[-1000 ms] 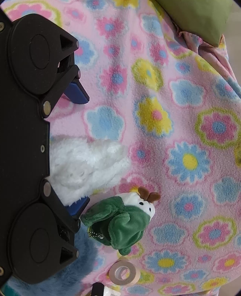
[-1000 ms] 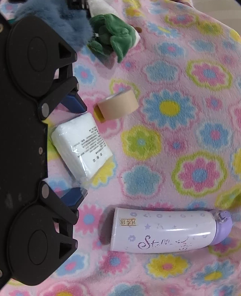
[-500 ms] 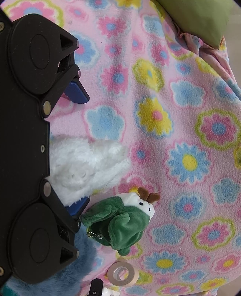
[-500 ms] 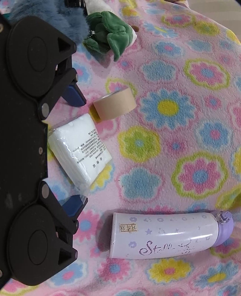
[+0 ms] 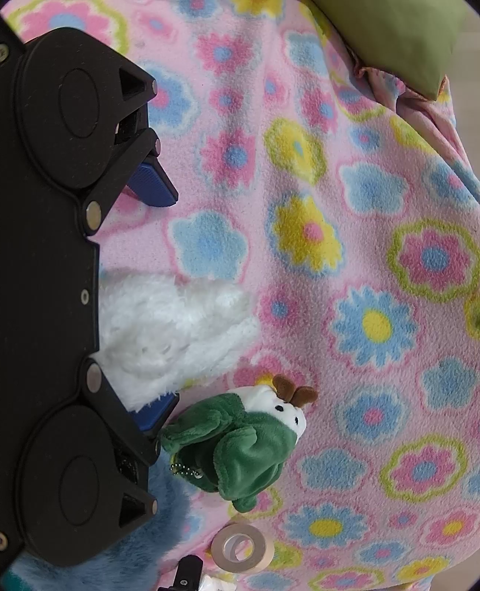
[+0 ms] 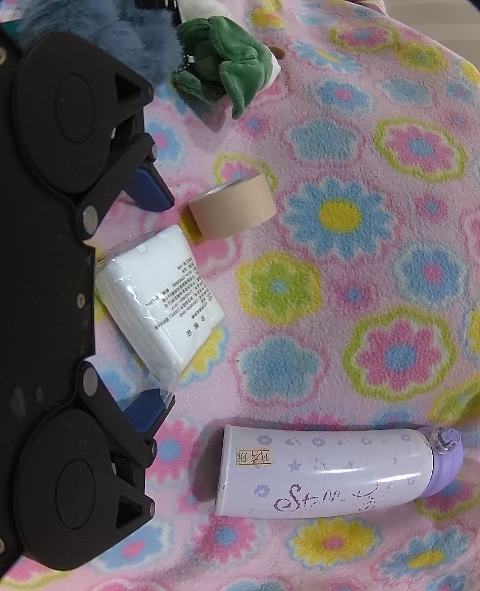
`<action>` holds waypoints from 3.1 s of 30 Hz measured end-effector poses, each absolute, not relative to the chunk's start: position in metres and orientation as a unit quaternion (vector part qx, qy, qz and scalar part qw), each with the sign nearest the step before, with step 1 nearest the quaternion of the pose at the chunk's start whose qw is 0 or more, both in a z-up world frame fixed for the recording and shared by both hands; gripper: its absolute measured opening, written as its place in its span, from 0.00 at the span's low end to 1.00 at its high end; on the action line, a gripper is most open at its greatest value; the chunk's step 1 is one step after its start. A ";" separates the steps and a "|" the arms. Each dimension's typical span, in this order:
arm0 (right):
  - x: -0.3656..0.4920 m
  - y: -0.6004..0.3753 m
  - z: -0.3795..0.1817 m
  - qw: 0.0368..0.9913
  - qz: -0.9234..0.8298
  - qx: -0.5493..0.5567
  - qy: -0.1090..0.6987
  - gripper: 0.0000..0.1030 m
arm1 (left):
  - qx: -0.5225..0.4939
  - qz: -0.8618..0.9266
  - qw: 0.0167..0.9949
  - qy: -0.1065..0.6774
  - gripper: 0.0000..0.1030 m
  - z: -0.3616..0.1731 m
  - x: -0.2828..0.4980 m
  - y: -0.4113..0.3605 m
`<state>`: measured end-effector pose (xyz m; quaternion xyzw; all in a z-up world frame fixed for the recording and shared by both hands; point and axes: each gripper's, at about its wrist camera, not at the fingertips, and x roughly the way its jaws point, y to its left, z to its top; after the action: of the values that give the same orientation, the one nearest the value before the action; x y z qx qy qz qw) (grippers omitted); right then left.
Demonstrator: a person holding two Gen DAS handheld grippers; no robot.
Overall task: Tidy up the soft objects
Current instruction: 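Position the left tool fingers around the white plush while the right tool hovers over the tissue pack, then close the left tool on the white plush while the right tool grasps the white tissue pack, then carry the white plush and tissue pack over the woven basket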
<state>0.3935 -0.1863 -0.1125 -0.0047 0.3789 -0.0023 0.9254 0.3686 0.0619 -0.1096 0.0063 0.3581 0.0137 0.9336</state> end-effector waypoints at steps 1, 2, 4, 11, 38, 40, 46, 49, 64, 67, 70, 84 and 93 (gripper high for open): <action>0.393 -0.186 -0.112 0.926 -0.002 -0.004 0.379 1.00 | 0.006 0.014 0.934 0.358 0.98 -0.110 0.369 0.062; 0.393 -0.187 -0.112 0.926 -0.002 -0.003 0.378 1.00 | 0.006 0.014 0.934 0.358 0.98 -0.110 0.369 0.062; 0.394 -0.187 -0.112 0.926 -0.001 -0.002 0.377 1.00 | 0.006 0.014 0.934 0.358 0.98 -0.110 0.369 0.062; 0.393 -0.189 -0.112 0.928 -0.001 0.004 0.374 1.00 | 0.005 0.014 0.934 0.356 0.98 -0.109 0.369 0.062; 0.380 -0.201 -0.107 0.938 -0.028 0.037 0.343 0.80 | 0.006 0.008 0.948 0.319 0.48 -0.100 0.361 0.061; 0.378 -0.205 -0.107 0.939 -0.033 0.044 0.339 0.76 | 0.009 0.009 0.948 0.319 0.48 -0.099 0.361 0.061; 0.373 -0.210 -0.099 0.935 -0.050 0.044 0.347 0.61 | 0.041 0.014 0.947 0.318 0.46 -0.096 0.357 0.053; 0.366 -0.217 -0.089 0.931 -0.048 0.060 0.357 0.59 | 0.061 0.011 0.947 0.315 0.45 -0.092 0.351 0.047; 0.279 -0.225 -0.003 0.947 -0.001 0.075 0.312 0.59 | -0.012 -0.019 0.962 0.272 0.45 -0.002 0.282 0.058; 0.252 -0.223 0.013 0.949 0.013 0.083 0.304 0.59 | 0.000 -0.027 0.965 0.263 0.45 0.015 0.257 0.052; 0.223 -0.218 0.027 0.951 0.032 0.079 0.297 0.59 | 0.006 -0.038 0.967 0.253 0.45 0.028 0.231 0.045; 0.084 -0.215 0.048 0.945 0.090 0.098 0.298 0.59 | -0.022 -0.083 0.952 0.295 0.45 0.039 0.115 0.025; 0.025 -0.205 0.041 0.937 0.098 0.113 0.317 0.59 | -0.037 -0.087 0.939 0.331 0.45 0.020 0.067 0.014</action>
<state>0.0250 -0.2050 0.0412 0.1128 0.3171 0.0983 0.9365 0.0672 0.0135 0.0199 -0.0369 0.3306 -0.0873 0.9390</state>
